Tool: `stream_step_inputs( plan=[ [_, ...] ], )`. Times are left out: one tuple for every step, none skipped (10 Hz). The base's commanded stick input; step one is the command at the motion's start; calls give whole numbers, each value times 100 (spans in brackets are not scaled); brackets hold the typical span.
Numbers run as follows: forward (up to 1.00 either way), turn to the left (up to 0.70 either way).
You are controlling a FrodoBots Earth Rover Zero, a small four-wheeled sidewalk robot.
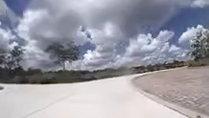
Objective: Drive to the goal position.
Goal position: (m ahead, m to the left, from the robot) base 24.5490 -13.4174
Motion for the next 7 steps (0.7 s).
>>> stream_step_inputs(
  plan=[
    [85, 0],
    [85, 0],
    [85, 0],
    [85, 0],
    [85, 0],
    [85, 0],
    [85, 0]
  ],
)
